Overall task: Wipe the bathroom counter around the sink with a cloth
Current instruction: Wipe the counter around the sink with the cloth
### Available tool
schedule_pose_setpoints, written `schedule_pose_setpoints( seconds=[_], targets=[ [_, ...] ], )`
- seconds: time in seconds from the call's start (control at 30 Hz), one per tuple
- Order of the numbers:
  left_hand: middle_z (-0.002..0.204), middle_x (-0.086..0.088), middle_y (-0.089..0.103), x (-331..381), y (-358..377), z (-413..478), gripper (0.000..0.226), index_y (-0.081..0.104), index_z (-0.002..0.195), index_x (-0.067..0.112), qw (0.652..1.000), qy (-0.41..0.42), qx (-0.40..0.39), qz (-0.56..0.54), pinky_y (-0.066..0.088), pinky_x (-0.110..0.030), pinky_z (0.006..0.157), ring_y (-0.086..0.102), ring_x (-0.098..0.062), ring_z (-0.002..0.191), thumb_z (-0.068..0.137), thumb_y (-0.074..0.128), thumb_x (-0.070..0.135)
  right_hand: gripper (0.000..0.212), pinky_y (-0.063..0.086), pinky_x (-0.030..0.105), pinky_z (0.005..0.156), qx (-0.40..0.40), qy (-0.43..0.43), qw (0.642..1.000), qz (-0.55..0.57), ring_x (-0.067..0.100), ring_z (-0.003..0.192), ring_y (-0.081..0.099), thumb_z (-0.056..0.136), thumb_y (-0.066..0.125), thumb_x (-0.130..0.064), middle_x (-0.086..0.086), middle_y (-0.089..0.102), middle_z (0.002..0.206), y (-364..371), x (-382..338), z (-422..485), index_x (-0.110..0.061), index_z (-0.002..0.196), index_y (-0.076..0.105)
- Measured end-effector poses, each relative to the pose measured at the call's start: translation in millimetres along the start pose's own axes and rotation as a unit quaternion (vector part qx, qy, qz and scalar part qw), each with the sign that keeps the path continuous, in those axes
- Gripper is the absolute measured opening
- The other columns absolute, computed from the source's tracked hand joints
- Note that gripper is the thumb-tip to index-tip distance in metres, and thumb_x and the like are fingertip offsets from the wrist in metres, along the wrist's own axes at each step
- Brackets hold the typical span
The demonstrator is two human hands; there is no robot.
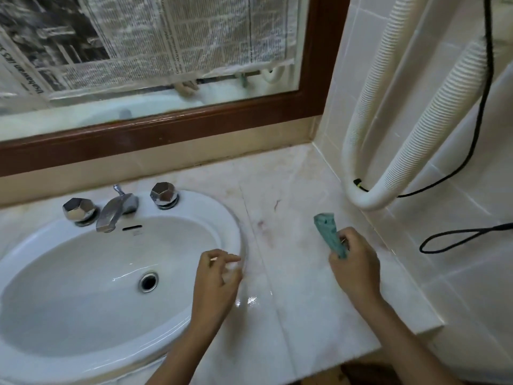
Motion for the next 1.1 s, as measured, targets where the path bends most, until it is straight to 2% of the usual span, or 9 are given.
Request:
schedule_pose_setpoints(
  seconds=[0.1, 0.2, 0.3, 0.37, 0.47, 0.7, 0.8, 0.93, 1.1],
  targets=[
    [0.136, 0.000, 0.040, -6, 0, 17, 0.032, 0.065, 0.114, 0.024, 0.993, 0.037, 0.019, 0.114, 0.040, -0.021, 0.090, 0.046, -0.019, 0.116, 0.082, 0.064, 0.028, 0.019, 0.045, 0.033, 0.067, -0.139, -0.079, 0.970, -0.182, 0.028, 0.091, 0.055, 0.081, 0.064, -0.026, 0.005, 0.058, 0.096, 50, -3, 4, -0.013, 0.095, 0.062],
    [0.153, -0.004, 0.023, -21, 17, 31, 0.058, 0.048, 0.136, 0.024, 0.982, 0.018, -0.026, 0.185, 0.042, -0.043, 0.100, 0.044, -0.030, 0.126, 0.081, 0.058, 0.042, 0.033, 0.047, 0.035, 0.066, -0.113, -0.173, 0.958, -0.197, 0.023, 0.083, 0.054, 0.084, 0.051, -0.046, 0.001, 0.058, 0.090, 61, -15, -6, -0.015, 0.077, 0.058],
    [0.157, 0.006, 0.001, -27, 31, 31, 0.057, 0.037, 0.139, 0.029, 0.981, -0.006, -0.055, 0.185, 0.048, -0.039, 0.088, 0.049, -0.028, 0.124, 0.088, 0.055, 0.047, 0.036, 0.041, 0.033, 0.091, -0.115, -0.246, 0.940, -0.204, 0.024, 0.110, 0.057, 0.093, 0.037, -0.037, 0.004, 0.061, 0.122, 72, -8, -11, -0.015, 0.107, 0.062],
    [0.156, 0.009, -0.002, -27, 31, 31, 0.056, 0.035, 0.139, 0.030, 0.980, -0.009, -0.041, 0.194, 0.050, -0.037, 0.081, 0.050, -0.025, 0.123, 0.089, 0.055, 0.045, 0.046, 0.029, 0.034, 0.104, -0.160, -0.267, 0.917, -0.250, 0.024, 0.132, 0.045, 0.099, 0.027, -0.039, -0.001, 0.048, 0.144, 88, 12, -8, -0.019, 0.130, 0.055],
    [0.155, 0.006, 0.000, -26, 32, 32, 0.054, 0.036, 0.136, 0.031, 0.976, -0.010, -0.029, 0.214, 0.050, -0.035, 0.075, 0.050, -0.025, 0.121, 0.089, 0.057, 0.045, 0.053, 0.022, 0.042, 0.111, -0.186, -0.229, 0.908, -0.296, 0.022, 0.142, 0.031, 0.099, 0.018, -0.045, -0.007, 0.033, 0.154, 98, 36, 15, -0.032, 0.147, 0.034],
    [0.155, -0.005, 0.009, -26, 36, 36, 0.056, 0.038, 0.135, 0.026, 0.963, 0.008, -0.024, 0.268, 0.053, -0.038, 0.070, 0.055, -0.027, 0.117, 0.087, 0.059, 0.048, 0.058, -0.005, 0.046, 0.115, -0.171, -0.091, 0.923, -0.334, 0.028, 0.147, 0.001, 0.097, 0.015, -0.052, -0.003, 0.001, 0.162, 146, 15, 137, -0.037, 0.152, 0.004],
    [0.156, -0.002, 0.007, -27, 36, 36, 0.056, 0.038, 0.136, 0.027, 0.964, 0.002, -0.029, 0.265, 0.052, -0.039, 0.074, 0.053, -0.025, 0.120, 0.088, 0.055, 0.051, 0.059, 0.000, 0.045, 0.116, -0.169, -0.096, 0.935, -0.297, 0.031, 0.147, -0.001, 0.098, 0.019, -0.049, 0.002, 0.001, 0.162, 184, -27, 152, -0.030, 0.153, 0.010],
    [0.154, 0.010, 0.000, -26, 32, 35, 0.056, 0.036, 0.138, 0.031, 0.975, -0.005, -0.039, 0.219, 0.051, -0.040, 0.082, 0.047, -0.019, 0.125, 0.090, 0.043, 0.059, 0.061, 0.014, 0.046, 0.111, -0.173, -0.167, 0.933, -0.268, 0.035, 0.145, 0.017, 0.093, 0.019, -0.047, 0.006, 0.021, 0.159, 192, -56, 97, -0.026, 0.150, 0.029],
    [0.151, 0.023, 0.002, -24, 25, 33, 0.048, 0.043, 0.136, 0.035, 0.989, -0.015, -0.028, 0.144, 0.048, -0.038, 0.083, 0.046, -0.013, 0.122, 0.092, 0.048, 0.052, 0.056, 0.031, 0.044, 0.106, -0.204, -0.221, 0.922, -0.246, 0.028, 0.142, 0.030, 0.092, 0.036, -0.049, -0.001, 0.029, 0.156, 135, -13, -26, -0.032, 0.145, 0.039]
  ],
)
Point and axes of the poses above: each hand's wrist, its own z-axis towards the middle knuckle, its own y-axis out of the palm, x = y × z, the point moved 10 cm from there along z, towards the middle knuckle
